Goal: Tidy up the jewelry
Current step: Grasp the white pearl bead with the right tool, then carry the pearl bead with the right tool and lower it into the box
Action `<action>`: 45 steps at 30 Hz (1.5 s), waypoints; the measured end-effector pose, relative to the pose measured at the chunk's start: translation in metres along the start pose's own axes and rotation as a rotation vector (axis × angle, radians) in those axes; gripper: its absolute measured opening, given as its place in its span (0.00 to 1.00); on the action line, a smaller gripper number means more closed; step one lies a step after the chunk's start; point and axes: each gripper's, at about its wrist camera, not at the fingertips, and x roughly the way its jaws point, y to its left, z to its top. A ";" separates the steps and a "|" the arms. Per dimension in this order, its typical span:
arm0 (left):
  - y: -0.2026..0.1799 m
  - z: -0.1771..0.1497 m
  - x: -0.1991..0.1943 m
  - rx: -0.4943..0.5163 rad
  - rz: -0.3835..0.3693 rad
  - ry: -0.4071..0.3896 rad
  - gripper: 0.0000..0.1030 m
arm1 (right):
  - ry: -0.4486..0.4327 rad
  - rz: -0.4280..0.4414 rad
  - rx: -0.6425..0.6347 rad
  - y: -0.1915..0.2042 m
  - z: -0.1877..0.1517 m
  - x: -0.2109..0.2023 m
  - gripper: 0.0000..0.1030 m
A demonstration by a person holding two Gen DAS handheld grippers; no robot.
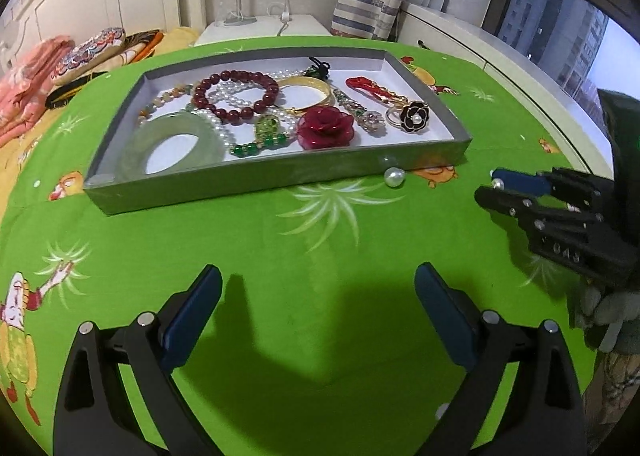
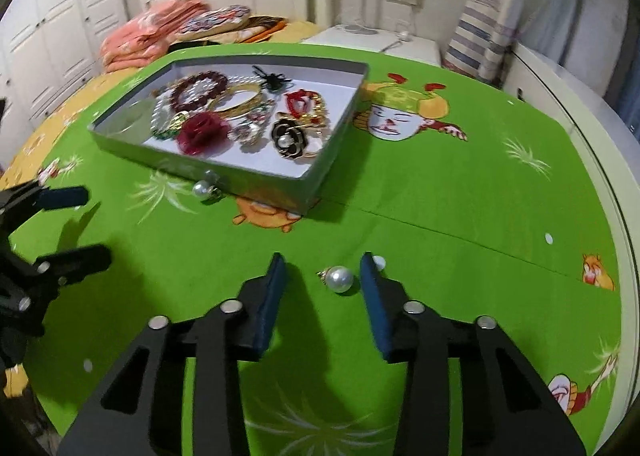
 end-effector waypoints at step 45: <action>-0.036 0.022 -0.019 -0.020 0.002 -0.152 0.15 | -0.158 0.100 0.070 -0.007 -0.019 -0.045 0.15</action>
